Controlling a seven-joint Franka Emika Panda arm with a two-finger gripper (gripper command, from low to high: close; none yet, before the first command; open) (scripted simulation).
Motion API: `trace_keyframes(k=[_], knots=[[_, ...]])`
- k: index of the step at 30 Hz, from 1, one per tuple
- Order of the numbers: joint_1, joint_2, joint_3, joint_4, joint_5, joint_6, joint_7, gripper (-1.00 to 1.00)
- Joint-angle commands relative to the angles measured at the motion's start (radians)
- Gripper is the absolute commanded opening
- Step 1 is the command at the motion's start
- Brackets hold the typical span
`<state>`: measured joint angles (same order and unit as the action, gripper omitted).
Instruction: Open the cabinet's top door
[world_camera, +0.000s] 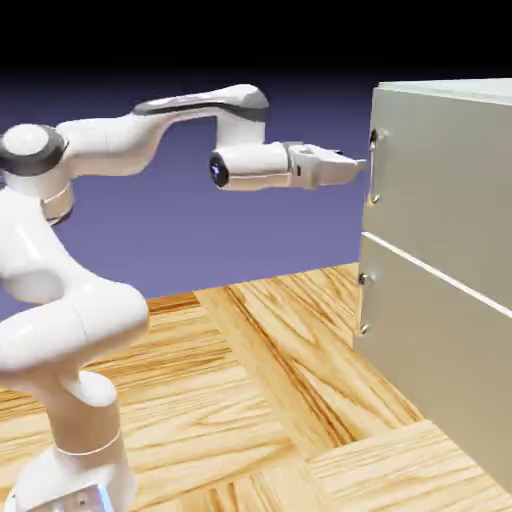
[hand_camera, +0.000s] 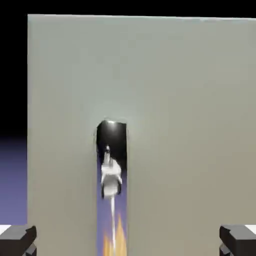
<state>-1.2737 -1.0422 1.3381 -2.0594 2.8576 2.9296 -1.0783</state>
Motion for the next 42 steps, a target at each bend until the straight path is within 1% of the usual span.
trace_keyframes(k=[1,2,7,8,9,11,15,19,24,33,42], knots=[[-0.005,-0.002,0.006,0.003,0.012,0.000,-0.008,0.00],[-0.005,-0.002,0.006,0.003,0.012,0.000,-0.008,0.00],[-0.183,0.014,0.099,0.162,0.009,0.005,0.007,0.00],[-0.183,0.014,0.099,0.162,0.009,0.005,0.007,-1.00],[-0.183,0.014,0.099,0.162,0.009,0.005,0.007,-1.00],[-0.120,0.023,0.064,0.089,-0.005,-0.042,0.003,-1.00],[-0.004,0.118,0.006,-0.005,0.043,-0.088,-0.153,-1.00],[0.141,0.190,-0.088,-0.117,0.039,-0.144,-0.248,-1.00],[0.323,0.285,-0.223,-0.216,0.040,-0.182,-0.384,-1.00],[0.649,0.406,-0.502,-0.324,0.040,-0.200,-0.594,-1.00],[0.975,0.460,-0.805,-0.391,0.040,-0.190,-0.769,-1.00]])
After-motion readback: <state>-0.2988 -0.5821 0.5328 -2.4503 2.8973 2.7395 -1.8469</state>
